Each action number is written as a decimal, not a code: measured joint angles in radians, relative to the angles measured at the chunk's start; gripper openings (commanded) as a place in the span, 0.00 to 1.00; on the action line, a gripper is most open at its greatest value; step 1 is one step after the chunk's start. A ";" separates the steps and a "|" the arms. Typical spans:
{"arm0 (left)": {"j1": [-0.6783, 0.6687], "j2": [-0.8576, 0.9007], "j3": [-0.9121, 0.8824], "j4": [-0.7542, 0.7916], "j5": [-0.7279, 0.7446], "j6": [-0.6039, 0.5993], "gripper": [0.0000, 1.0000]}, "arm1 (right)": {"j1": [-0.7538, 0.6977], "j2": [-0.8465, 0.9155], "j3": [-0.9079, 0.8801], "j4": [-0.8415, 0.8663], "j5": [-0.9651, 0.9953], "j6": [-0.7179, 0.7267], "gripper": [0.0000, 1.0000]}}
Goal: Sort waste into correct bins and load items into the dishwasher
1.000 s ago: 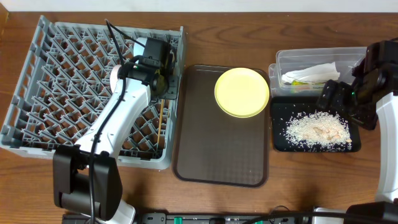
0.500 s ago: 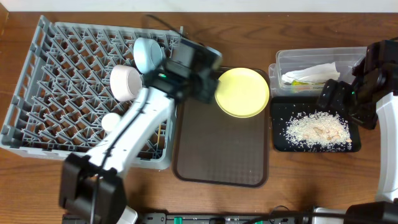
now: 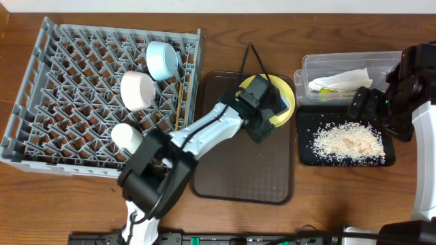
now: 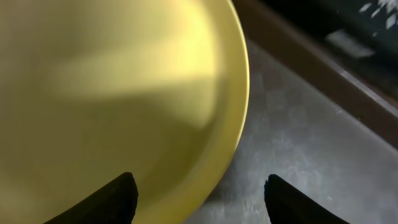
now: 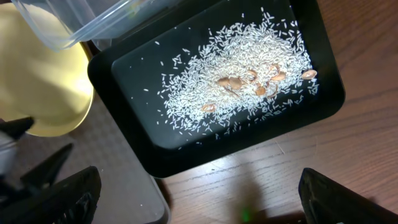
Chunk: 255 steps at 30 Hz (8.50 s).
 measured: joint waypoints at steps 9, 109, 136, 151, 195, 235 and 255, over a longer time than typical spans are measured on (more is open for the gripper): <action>-0.013 0.055 0.010 -0.048 -0.001 0.011 0.34 | 0.000 0.000 0.000 0.000 0.000 0.000 0.99; 0.591 -0.525 0.016 -0.124 0.203 -0.525 0.73 | 0.000 0.000 0.000 0.068 -0.001 0.000 0.99; 0.624 -0.817 -0.111 -0.664 -0.223 -0.475 0.84 | 0.194 -0.075 -0.120 0.328 -0.048 -0.261 0.99; 0.624 -1.479 -0.488 -0.485 -0.139 -0.415 0.85 | 0.194 -0.852 -0.513 0.354 -0.038 -0.259 0.99; 0.624 -1.483 -0.488 -0.485 -0.132 -0.411 0.98 | 0.196 -0.963 -0.570 0.377 -0.037 -0.273 0.99; 0.624 -1.483 -0.491 -0.485 -0.132 -0.411 0.99 | 0.225 -1.500 -1.495 1.306 -0.026 -0.435 0.99; 0.624 -1.483 -0.491 -0.485 -0.132 -0.411 0.99 | 0.225 -1.500 -1.495 1.307 -0.026 -0.439 0.99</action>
